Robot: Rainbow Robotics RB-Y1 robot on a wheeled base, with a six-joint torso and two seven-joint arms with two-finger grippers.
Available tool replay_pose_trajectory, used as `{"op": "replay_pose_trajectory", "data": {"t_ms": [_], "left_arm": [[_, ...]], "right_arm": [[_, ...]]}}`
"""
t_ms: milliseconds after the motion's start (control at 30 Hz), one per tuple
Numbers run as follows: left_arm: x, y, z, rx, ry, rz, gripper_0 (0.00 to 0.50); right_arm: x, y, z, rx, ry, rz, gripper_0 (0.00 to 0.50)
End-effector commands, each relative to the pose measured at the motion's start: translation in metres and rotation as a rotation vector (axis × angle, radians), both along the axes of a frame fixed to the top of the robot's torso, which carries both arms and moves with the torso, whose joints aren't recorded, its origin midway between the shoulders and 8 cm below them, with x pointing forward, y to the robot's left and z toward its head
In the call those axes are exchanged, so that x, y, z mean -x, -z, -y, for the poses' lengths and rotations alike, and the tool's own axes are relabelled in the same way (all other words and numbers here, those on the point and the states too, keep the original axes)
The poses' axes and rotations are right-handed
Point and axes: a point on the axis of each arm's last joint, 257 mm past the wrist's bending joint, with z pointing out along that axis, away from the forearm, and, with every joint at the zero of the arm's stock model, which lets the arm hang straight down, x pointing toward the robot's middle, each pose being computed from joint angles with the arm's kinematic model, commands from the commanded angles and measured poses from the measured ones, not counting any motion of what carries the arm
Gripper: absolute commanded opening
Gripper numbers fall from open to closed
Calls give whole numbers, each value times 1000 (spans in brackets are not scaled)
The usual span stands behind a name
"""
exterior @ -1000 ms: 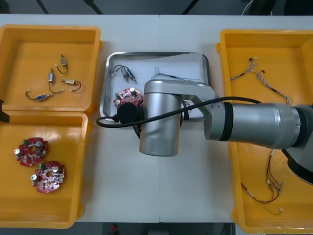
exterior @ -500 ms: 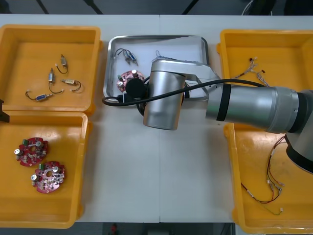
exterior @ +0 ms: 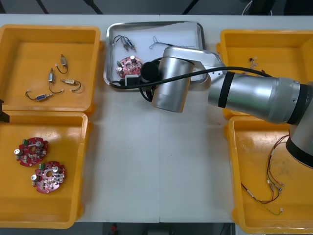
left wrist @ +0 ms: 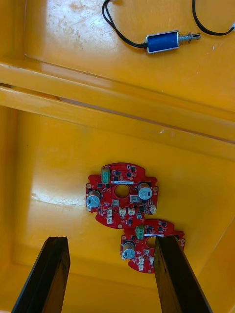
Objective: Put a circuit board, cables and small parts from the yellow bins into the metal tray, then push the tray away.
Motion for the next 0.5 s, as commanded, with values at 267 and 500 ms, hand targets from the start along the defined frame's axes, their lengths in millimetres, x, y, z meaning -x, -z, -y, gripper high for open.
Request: {"op": "replay_pose_trajectory", "data": {"t_ms": [267, 500], "left_arm": [[-1, -15, -14, -54, -3, 26, 500], [-1, -15, -14, -54, -3, 26, 500]], "right_arm": [[-40, -44, -2, -29, -45, 107, 0], [-37, -39, 2, -36, -26, 77, 25]]}}
